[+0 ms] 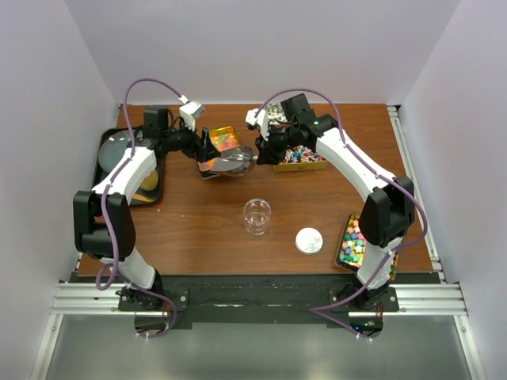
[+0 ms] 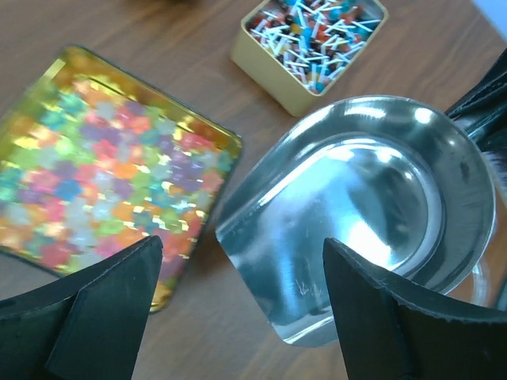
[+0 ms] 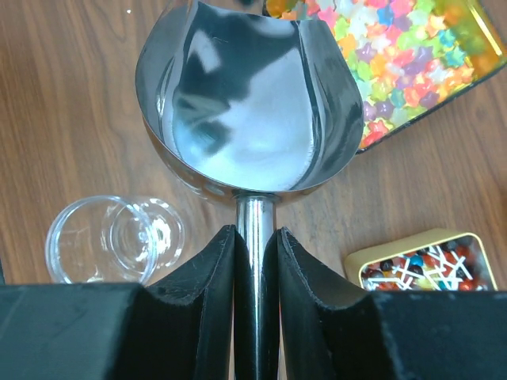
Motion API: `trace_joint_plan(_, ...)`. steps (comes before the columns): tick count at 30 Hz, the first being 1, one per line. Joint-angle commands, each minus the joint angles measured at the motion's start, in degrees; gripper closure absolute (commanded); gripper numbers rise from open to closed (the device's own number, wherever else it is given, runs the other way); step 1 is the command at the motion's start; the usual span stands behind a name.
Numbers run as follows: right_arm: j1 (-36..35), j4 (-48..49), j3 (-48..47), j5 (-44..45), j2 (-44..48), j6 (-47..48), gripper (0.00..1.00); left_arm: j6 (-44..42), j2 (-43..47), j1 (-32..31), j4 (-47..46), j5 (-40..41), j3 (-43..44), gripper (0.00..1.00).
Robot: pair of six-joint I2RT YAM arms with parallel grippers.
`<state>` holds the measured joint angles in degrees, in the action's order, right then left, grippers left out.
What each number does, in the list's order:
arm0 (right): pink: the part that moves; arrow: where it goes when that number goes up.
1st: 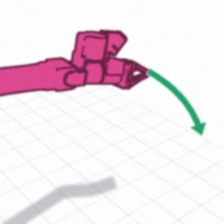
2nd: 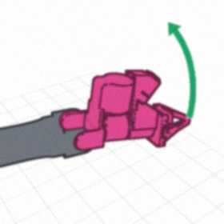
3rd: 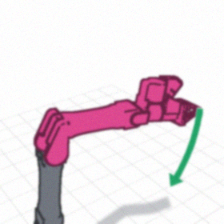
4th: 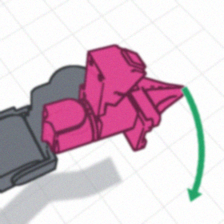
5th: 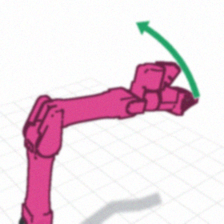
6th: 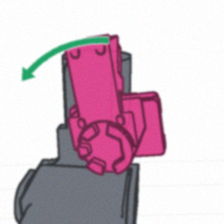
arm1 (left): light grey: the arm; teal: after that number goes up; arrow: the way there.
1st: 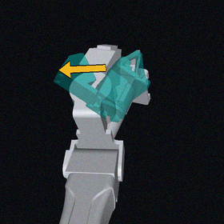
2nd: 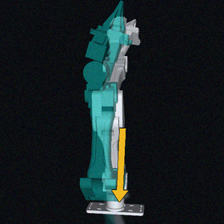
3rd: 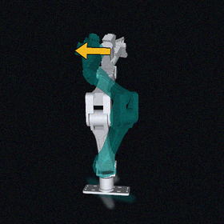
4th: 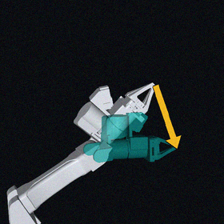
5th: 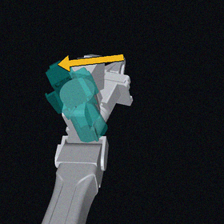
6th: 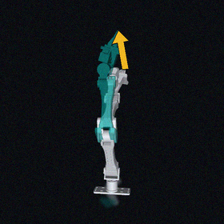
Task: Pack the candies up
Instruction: Pick up the spatula from the center of the board.
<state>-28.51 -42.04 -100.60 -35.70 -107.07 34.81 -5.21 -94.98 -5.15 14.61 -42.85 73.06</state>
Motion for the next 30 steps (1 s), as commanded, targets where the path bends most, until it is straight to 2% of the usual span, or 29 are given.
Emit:
trace_joint_plan(1,0.12,1.62,0.84,0.01,5.90,2.45,1.00,7.23,-0.73,0.75,-2.39,-5.24,-3.18,0.13)
trace_joint_plan(5,0.30,1.00,3.03,4.31,7.75,6.67,1.00,8.37,-2.31,1.72,-3.01,4.94,-1.78,0.16)
trace_joint_plan(6,0.47,1.17,3.39,4.94,8.27,7.03,1.00,8.29,-2.92,1.72,-1.97,12.37,0.14,0.16)
trace_joint_plan(8,0.56,1.43,4.09,6.34,8.89,7.20,1.00,8.03,-5.55,1.63,-0.73,19.52,2.43,0.18)
trace_joint_plan(9,0.56,1.87,4.53,7.91,9.07,6.94,1.00,8.29,-6.52,1.63,0.15,25.65,4.62,0.18)
trace_joint_plan(12,0.56,4.07,6.72,10.47,10.65,6.15,1.00,7.76,-10.74,1.54,1.47,29.30,8.49,0.21)
trace_joint_plan(17,0.83,5.21,8.05,14.43,11.79,5.01,1.00,8.64,-16.45,1.46,2.09,32.65,11.23,0.26)
trace_joint_plan(20,1.35,4.95,8.05,15.93,12.32,5.79,1.00,7.85,-18.65,1.46,2.17,33.01,11.41,0.33)
trace_joint_plan(21,1.70,4.78,7.87,15.93,12.32,6.32,1.00,7.50,-19.01,1.46,2.26,31.88,11.67,0.37)
trace_joint_plan(30,3.38,1.79,3.57,16.46,9.95,9.49,1.00,2.66,-18.93,0.05,3.32,26.95,9.65,0.52)
